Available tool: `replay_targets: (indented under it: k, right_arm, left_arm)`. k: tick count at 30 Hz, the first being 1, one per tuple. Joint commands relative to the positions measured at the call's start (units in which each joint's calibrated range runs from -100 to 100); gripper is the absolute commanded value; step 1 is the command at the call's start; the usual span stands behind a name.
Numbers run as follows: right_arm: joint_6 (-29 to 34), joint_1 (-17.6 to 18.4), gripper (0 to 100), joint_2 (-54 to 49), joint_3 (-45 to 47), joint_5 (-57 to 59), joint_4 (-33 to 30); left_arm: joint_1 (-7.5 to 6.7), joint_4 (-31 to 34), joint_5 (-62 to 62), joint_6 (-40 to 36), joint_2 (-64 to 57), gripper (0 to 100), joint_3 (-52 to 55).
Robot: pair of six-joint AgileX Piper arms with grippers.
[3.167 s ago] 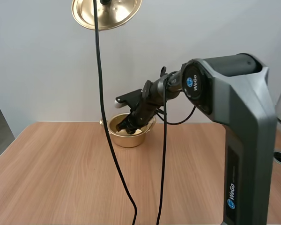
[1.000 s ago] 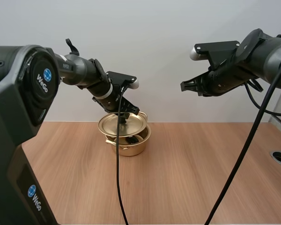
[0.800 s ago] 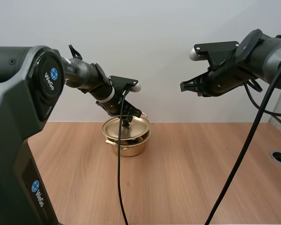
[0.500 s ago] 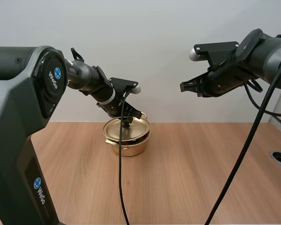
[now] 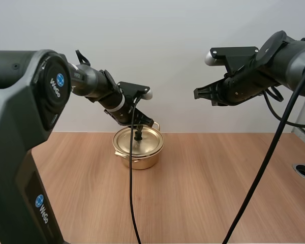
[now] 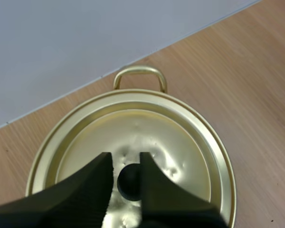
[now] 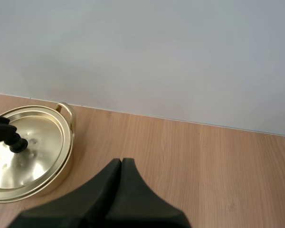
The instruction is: Open the pot, put the car inside, and close it
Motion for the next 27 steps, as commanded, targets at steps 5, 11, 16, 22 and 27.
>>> replay_targets:
  k: [5,11,16,22,27]
  right_arm:
    - [0.0,0.0,0,-0.1,0.1,5.4,3.2]
    - [4.8,0.0,0,-0.3,0.1,7.3,7.9]
    - [4.3,0.2,0,-7.2,4.5,-8.7,9.5]
    - [-0.1,1.6,0,-22.7,21.0,-30.3,9.3]
    - [-5.8,2.5,0,-34.6,32.1,-35.0,9.3]
  left_arm:
    - [2.01,0.0,-4.6,-2.8,-15.7,0,-0.1]
    - [4.39,-0.7,1.0,-5.4,-30.5,0,-0.1]
    - [4.64,-1.7,12.3,-8.0,-40.6,0,0.1]
    - [4.64,0.6,-13.9,-15.2,-53.5,0,16.9]
    - [4.64,0.6,-20.8,-12.7,-64.7,0,33.2]
